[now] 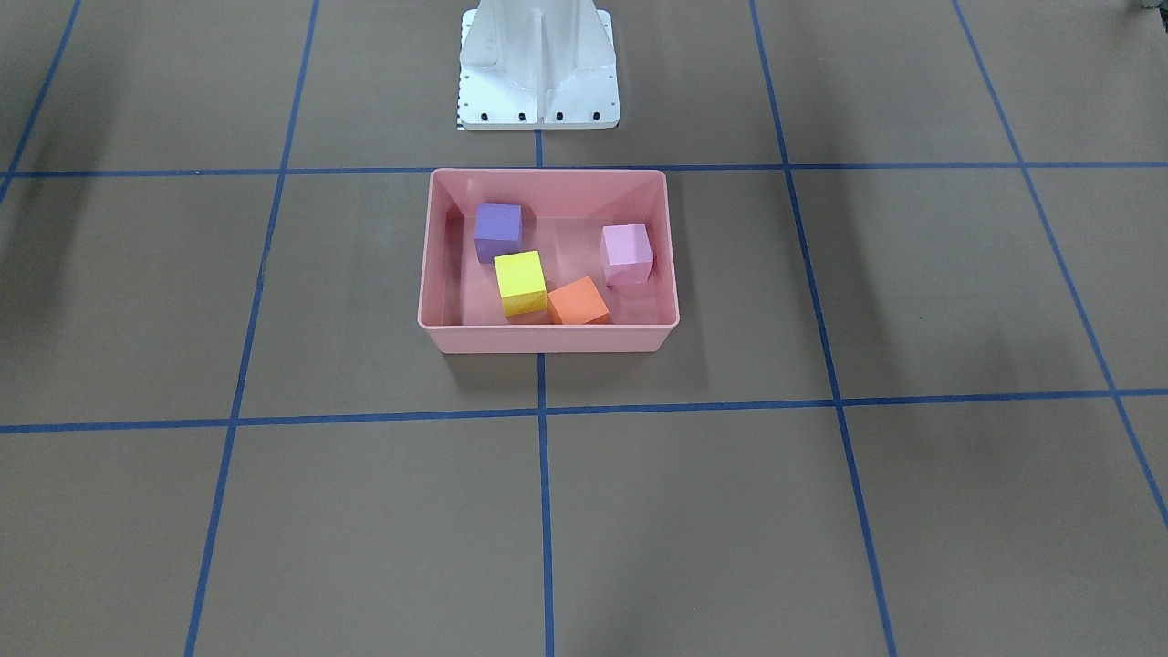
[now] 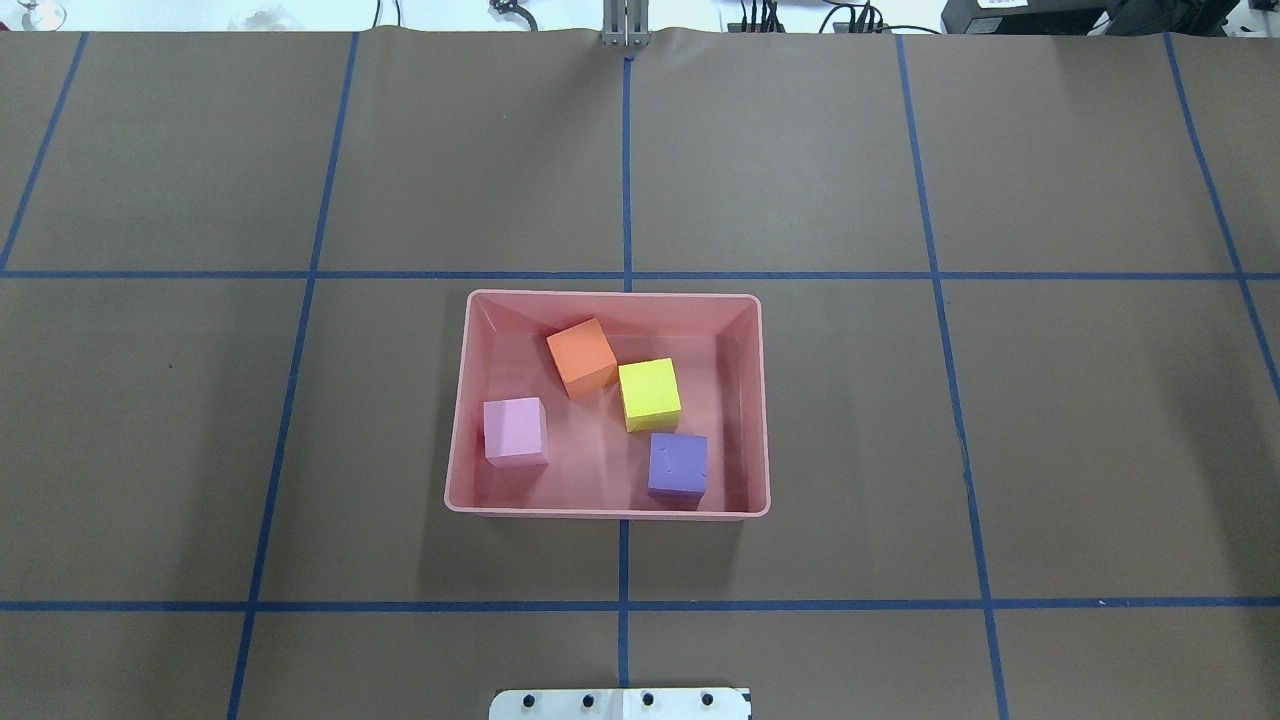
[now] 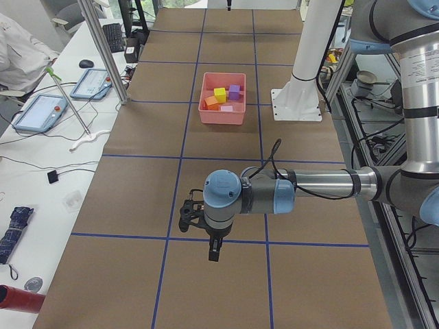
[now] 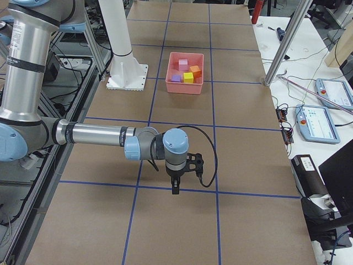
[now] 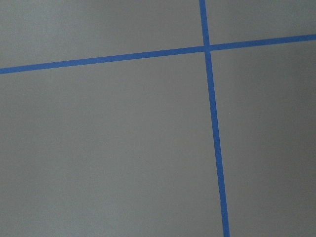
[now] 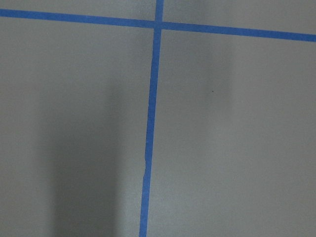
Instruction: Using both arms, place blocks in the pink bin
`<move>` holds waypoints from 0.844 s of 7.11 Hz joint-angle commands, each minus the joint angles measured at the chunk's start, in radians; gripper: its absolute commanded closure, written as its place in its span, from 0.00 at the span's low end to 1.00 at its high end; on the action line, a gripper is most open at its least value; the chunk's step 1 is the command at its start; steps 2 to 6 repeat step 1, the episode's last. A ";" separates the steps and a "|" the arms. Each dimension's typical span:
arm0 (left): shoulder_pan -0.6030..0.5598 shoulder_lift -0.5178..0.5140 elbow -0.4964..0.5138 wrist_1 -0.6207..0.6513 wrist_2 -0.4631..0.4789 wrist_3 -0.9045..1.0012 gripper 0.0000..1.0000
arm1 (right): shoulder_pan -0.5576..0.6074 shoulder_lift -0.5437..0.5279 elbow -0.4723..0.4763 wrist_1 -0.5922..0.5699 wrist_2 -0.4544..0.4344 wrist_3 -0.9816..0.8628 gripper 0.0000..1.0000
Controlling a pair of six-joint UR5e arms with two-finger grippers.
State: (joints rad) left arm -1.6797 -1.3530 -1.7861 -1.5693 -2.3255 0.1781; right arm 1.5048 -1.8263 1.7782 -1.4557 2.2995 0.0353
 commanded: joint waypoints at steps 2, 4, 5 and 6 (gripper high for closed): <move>0.000 0.002 0.002 0.002 0.000 0.000 0.00 | 0.000 -0.001 0.000 0.000 0.000 0.000 0.00; 0.000 0.002 0.002 0.002 0.000 0.000 0.00 | 0.000 -0.001 0.000 0.000 0.000 0.000 0.00; 0.000 0.002 0.002 0.002 0.000 0.000 0.00 | 0.000 -0.001 0.000 0.000 0.000 0.000 0.00; 0.000 0.002 0.002 0.002 0.000 0.000 0.00 | 0.000 -0.001 0.000 0.000 0.000 0.000 0.00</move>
